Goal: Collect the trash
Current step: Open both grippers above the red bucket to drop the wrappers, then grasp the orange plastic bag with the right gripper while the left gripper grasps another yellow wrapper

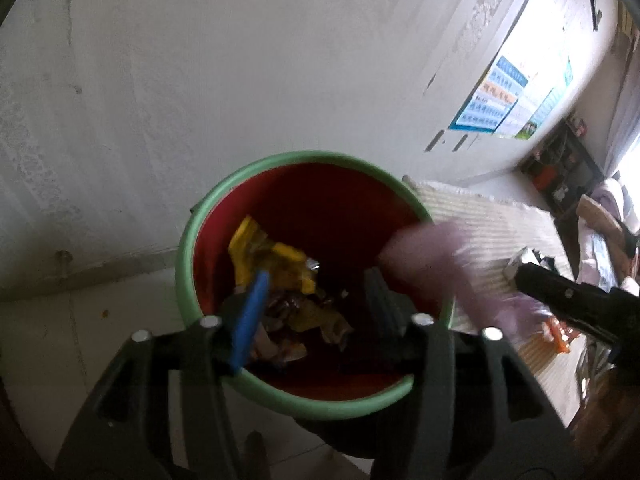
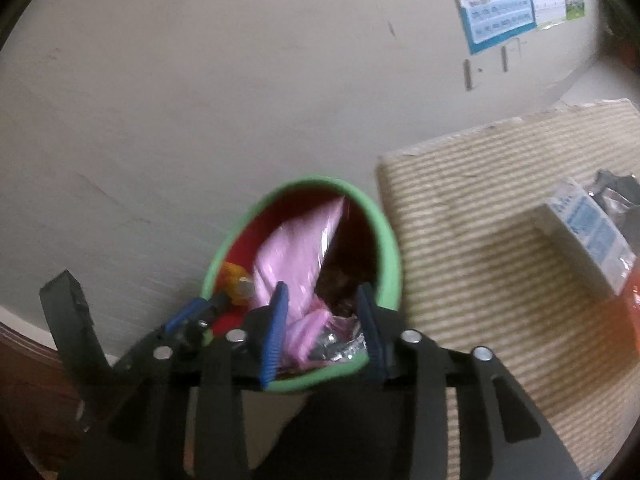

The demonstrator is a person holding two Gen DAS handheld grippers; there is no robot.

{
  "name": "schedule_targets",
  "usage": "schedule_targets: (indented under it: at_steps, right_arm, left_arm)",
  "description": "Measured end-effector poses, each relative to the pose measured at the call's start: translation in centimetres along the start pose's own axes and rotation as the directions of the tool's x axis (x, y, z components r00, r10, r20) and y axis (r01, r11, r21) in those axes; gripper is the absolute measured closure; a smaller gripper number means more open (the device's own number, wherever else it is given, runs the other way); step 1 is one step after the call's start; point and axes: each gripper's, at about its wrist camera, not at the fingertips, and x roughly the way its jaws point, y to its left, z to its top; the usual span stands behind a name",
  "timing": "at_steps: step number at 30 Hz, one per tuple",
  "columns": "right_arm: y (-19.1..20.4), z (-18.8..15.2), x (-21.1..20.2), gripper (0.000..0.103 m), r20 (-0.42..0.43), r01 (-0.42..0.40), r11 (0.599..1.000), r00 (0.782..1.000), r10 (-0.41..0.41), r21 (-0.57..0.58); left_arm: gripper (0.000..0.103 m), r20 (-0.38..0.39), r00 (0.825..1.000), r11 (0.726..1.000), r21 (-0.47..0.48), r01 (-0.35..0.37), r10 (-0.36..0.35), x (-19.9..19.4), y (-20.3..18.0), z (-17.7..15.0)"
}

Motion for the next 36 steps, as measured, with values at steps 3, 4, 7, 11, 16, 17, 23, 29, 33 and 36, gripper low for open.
schedule_targets:
  at_steps: [3, 4, 7, 11, 16, 17, 23, 29, 33, 36]
  right_arm:
    - [0.8, 0.1, -0.6, 0.057, 0.016, 0.001, 1.000, 1.000, -0.001, -0.016]
    - [0.7, 0.2, -0.8, 0.056, 0.017, 0.003, 1.000, 1.000, -0.003, -0.016]
    - [-0.6, -0.2, -2.1, 0.056, 0.024, 0.014, 1.000, 1.000, -0.014, 0.012]
    - [-3.8, -1.8, -4.8, 0.055, 0.032, 0.075, 0.995, 0.997, -0.077, 0.072]
    - [-10.4, -5.0, -8.6, 0.052, 0.048, 0.193, 0.963, 0.978, -0.205, 0.187]
    - [-12.2, -5.9, -9.8, 0.052, 0.047, 0.230, 0.949, 0.968, -0.245, 0.215]
    - [-20.1, -11.2, -16.1, 0.048, 0.015, 0.362, 0.861, 0.919, -0.393, 0.356]
    - [-24.7, -14.5, -19.4, 0.047, 0.070, 0.271, 0.795, 0.929, -0.365, 0.543]
    - [-24.3, -14.7, -19.6, 0.047, 0.075, 0.247, 0.820, 0.941, -0.331, 0.517]
    - [-23.6, -14.8, -20.1, 0.047, 0.080, 0.239, 0.835, 0.945, -0.318, 0.495]
  left_arm:
    - [0.054, -0.010, 1.000, 1.000, 0.008, 0.000, 0.000, -0.1, -0.1, -0.1]
    - [0.054, -0.014, 1.000, 1.000, 0.012, 0.003, -0.003, -0.1, -0.2, -0.1]
    - [0.054, -0.027, 1.000, 0.999, 0.031, 0.016, -0.015, -0.2, -1.1, -0.4]
    - [0.054, -0.045, 0.998, 0.996, 0.080, 0.048, -0.045, -0.3, -3.2, -0.8]
    - [0.054, -0.071, 0.994, 0.985, 0.148, 0.091, -0.081, -0.6, -6.3, -1.7]
    - [0.054, -0.074, 0.994, 0.983, 0.158, 0.096, -0.085, -0.8, -6.7, -1.9]
    - [0.053, -0.165, 0.973, 0.944, 0.263, 0.200, -0.160, -0.9, -11.9, -5.1]
    - [0.046, -0.371, 0.884, 0.787, 0.435, 0.437, -0.286, -1.8, -20.8, -11.4]
    - [0.046, -0.479, 0.834, 0.676, 0.520, 0.522, -0.275, -2.1, -24.9, -15.8]
    - [0.046, -0.535, 0.811, 0.601, 0.576, 0.554, -0.236, -1.6, -27.2, -18.8]
